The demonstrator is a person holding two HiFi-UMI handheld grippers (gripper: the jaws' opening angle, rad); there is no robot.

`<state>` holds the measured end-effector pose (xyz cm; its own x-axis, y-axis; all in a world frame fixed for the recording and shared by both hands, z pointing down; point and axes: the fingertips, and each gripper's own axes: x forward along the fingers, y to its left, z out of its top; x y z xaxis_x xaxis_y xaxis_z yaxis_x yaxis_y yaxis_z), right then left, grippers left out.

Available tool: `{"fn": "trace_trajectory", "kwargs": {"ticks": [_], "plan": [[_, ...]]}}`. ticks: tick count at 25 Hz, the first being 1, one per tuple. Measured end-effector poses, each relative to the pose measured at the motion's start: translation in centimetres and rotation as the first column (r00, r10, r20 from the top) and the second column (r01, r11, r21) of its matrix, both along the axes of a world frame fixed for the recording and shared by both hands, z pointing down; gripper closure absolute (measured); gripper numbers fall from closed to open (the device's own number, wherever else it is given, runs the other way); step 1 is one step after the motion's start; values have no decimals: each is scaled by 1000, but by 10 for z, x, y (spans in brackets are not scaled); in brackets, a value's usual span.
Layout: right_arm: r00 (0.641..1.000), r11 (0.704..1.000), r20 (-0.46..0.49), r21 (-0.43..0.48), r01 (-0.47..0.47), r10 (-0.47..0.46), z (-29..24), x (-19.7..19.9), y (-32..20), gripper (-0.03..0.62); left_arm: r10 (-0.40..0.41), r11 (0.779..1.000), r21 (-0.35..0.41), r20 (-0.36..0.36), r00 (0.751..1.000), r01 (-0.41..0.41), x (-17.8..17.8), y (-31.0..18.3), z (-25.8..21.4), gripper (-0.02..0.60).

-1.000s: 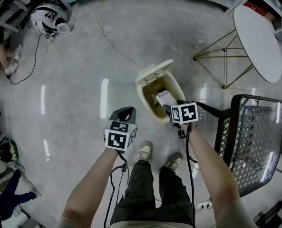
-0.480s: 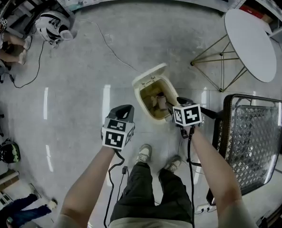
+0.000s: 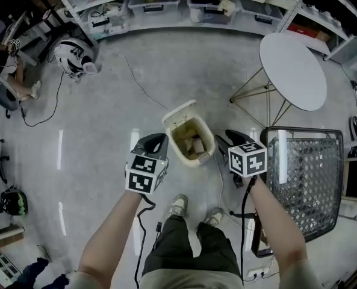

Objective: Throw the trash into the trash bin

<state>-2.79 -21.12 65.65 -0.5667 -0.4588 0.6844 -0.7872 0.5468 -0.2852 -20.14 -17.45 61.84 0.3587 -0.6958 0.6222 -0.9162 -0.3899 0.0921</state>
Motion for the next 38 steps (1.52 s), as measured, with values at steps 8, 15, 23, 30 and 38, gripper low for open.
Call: {"fn": "trace_trajectory", "kwargs": {"ticks": [8, 15, 23, 30, 38], "plan": [[985, 985, 163, 156, -80, 54, -162, 38, 11, 453, 51, 986, 157, -1, 999, -50, 32, -5, -126, 580], [976, 940, 217, 330, -92, 20, -287, 60, 50, 464, 102, 955, 281, -11, 995, -95, 58, 11, -225, 580], [967, 861, 255, 488, -145, 19, -405, 100, 95, 485, 205, 875, 437, 54, 977, -207, 96, 38, -335, 580], [960, 789, 276, 581, -199, 39, -472, 134, 141, 494, 244, 801, 541, 97, 965, -257, 122, 67, -400, 580], [951, 728, 303, 639, -251, 62, -519, 154, 181, 513, 253, 780, 577, 63, 965, -242, 144, 92, -447, 579]]}}
